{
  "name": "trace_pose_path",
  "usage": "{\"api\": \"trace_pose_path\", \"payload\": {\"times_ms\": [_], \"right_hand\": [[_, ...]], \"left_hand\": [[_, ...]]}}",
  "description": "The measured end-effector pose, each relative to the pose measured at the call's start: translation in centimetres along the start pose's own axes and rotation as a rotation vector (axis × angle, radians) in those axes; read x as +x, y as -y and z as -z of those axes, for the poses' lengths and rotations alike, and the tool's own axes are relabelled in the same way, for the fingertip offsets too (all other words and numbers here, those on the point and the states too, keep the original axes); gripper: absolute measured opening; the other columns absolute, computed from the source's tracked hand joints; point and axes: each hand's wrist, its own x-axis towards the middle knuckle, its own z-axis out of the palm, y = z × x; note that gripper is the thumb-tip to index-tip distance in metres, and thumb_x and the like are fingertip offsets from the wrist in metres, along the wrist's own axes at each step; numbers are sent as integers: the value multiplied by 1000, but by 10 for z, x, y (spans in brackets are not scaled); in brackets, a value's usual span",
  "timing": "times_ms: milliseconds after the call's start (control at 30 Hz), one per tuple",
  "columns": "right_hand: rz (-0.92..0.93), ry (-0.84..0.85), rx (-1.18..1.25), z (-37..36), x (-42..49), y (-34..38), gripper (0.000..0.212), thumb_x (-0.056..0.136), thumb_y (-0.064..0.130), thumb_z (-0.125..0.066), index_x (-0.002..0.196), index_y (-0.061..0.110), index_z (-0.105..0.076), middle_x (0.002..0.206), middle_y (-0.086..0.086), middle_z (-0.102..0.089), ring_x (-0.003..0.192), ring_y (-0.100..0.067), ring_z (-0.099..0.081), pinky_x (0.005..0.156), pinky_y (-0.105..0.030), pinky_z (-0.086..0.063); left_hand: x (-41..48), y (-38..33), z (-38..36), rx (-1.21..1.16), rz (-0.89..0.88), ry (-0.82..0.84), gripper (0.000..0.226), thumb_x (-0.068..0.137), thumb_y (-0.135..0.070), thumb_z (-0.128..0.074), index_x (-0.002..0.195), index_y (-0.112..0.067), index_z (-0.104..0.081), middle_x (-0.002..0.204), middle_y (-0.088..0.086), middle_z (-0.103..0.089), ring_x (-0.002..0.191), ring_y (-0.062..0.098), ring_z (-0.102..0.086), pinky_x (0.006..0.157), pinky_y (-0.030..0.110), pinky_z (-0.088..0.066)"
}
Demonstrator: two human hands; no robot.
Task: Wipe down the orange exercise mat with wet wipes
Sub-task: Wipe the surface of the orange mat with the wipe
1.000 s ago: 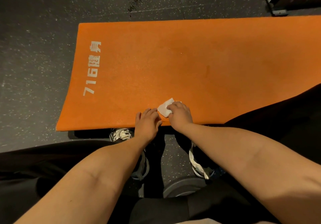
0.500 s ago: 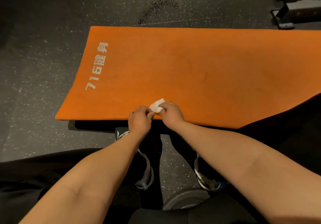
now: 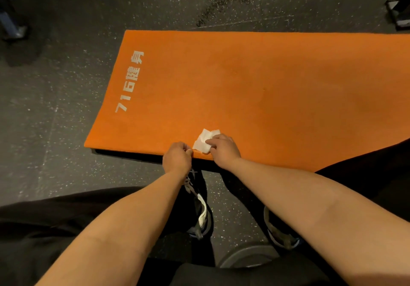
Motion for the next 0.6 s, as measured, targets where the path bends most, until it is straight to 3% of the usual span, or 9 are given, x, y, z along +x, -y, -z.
{"api": "trace_pose_path", "payload": {"times_ms": [33,100,200,333,467,600], "right_hand": [[12,-2,27,0,-2,-2,39,101,10,-51,136,21,-63,150,-1,-47,139,-24,-36,117,-29,-26],[13,-14,112,3,-5,-7,43,100,3,-49,139,17,-62,153,-1,-44,142,-22,-38,116,-24,-26],[-71,-129,75,15,-7,-17,49,101,5,-43,147,20,-51,163,0,-29,150,-22,-24,123,-36,-22],[-235,-193,-154,30,-8,-39,51,105,16,-37,156,22,-35,166,-1,-22,153,-21,-14,124,-37,-13],[-181,-140,-283,25,-9,-50,50,106,21,-36,156,22,-33,166,-2,-23,153,-24,-13,124,-40,-13],[-178,-125,-338,19,-8,-52,52,106,19,-36,158,22,-29,167,-2,-21,154,-25,-12,124,-39,-10]], "left_hand": [[-2,-1,-4,-30,-65,0,9,98,-30,-60,98,-23,-65,103,4,-68,92,28,-63,74,36,-48],[-5,-7,-13,-97,-207,36,28,101,-26,-55,128,-19,-61,134,7,-61,121,28,-56,94,39,-47],[-7,-17,-29,-76,-343,151,48,105,-22,-44,153,-19,-39,164,4,-28,151,22,-24,121,44,-24],[-16,-30,-50,180,-398,218,51,108,-25,-34,158,-24,-25,168,0,-13,155,20,-6,123,51,-5],[-22,-39,-60,275,-535,253,54,106,-23,-36,158,-25,-24,168,2,-13,155,21,-5,123,50,-6],[-6,-36,-57,304,-312,141,53,108,-32,-23,159,-18,-17,169,4,-3,155,22,1,124,50,-7]]}}
